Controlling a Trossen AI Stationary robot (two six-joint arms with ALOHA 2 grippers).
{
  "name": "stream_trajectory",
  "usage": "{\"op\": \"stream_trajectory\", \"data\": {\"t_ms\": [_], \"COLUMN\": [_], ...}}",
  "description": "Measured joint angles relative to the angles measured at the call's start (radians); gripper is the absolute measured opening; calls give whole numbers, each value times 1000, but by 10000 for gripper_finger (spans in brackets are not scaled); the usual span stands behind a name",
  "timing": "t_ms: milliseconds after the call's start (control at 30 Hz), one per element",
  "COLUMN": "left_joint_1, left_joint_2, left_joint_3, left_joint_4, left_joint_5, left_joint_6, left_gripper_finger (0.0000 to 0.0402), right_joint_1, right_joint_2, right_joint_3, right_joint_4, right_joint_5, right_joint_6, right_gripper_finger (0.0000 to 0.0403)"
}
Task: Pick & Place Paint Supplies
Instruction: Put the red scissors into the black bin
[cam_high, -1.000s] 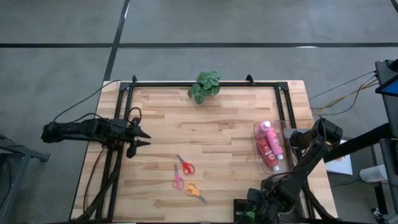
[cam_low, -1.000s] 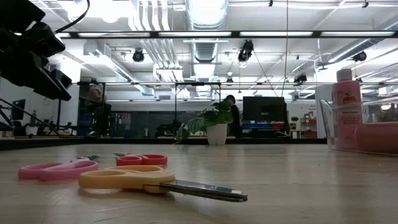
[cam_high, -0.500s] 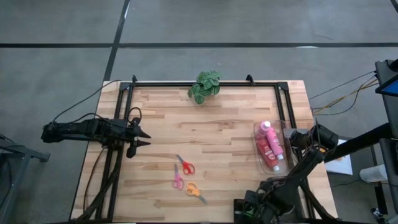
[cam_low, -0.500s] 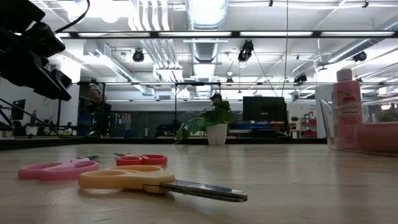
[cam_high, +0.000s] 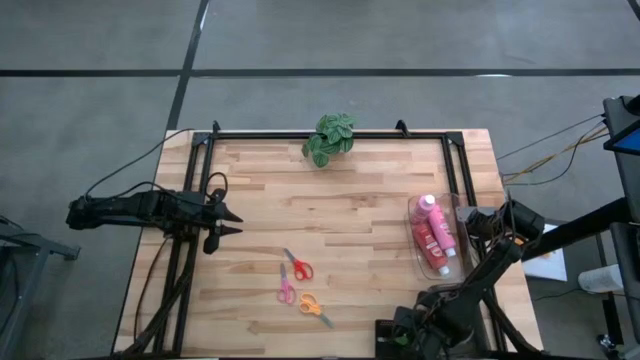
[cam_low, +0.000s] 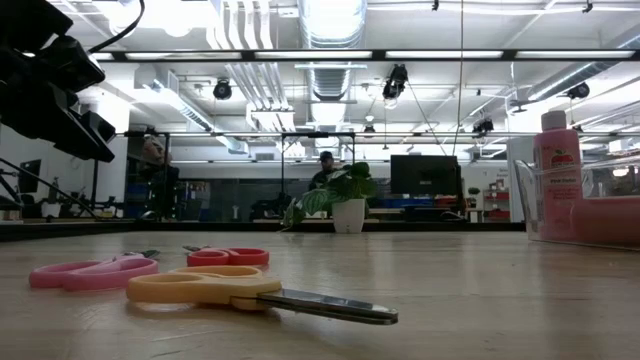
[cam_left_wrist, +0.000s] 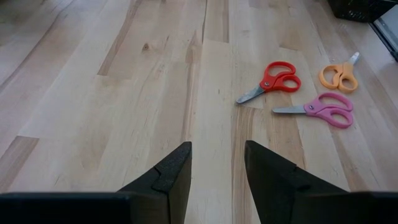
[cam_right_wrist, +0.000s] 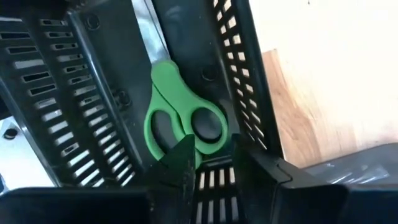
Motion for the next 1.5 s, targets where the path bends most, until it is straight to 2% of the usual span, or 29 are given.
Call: {"op": "stream_trajectory", "data": {"t_ms": [233, 367, 567, 700, 900, 1167, 1333, 1500], "left_joint_1": [0, 0, 0, 0, 0, 0, 0, 0], "left_joint_2": [0, 0, 0, 0, 0, 0, 0, 0], "left_joint_3": [0, 0, 0, 0, 0, 0, 0, 0], "left_joint_4": [0, 0, 0, 0, 0, 0, 0, 0], "left_joint_5": [0, 0, 0, 0, 0, 0, 0, 0], "left_joint_6": [0, 0, 0, 0, 0, 0, 0, 0], "left_gripper_finger": [149, 149, 150, 150, 149, 149, 149, 149], "right_joint_1": [0, -1, -27, -94, -296, -545, -629, -667], "right_joint_2": [-9, -72, -203, -292, -375, -314, -215, -103], "right_joint_3": [5, 17, 14, 7, 5, 39, 84, 155], "right_joint_4": [-12, -37, -117, -131, -129, -73, -48, -36], "right_joint_5": [0, 6, 141, 250, 277, 246, 241, 212], "right_joint_6": [-17, -27, -30, -29, -29, -103, -126, -165], "right_gripper_finger": [105, 105, 105, 105, 105, 105, 105, 105]}}
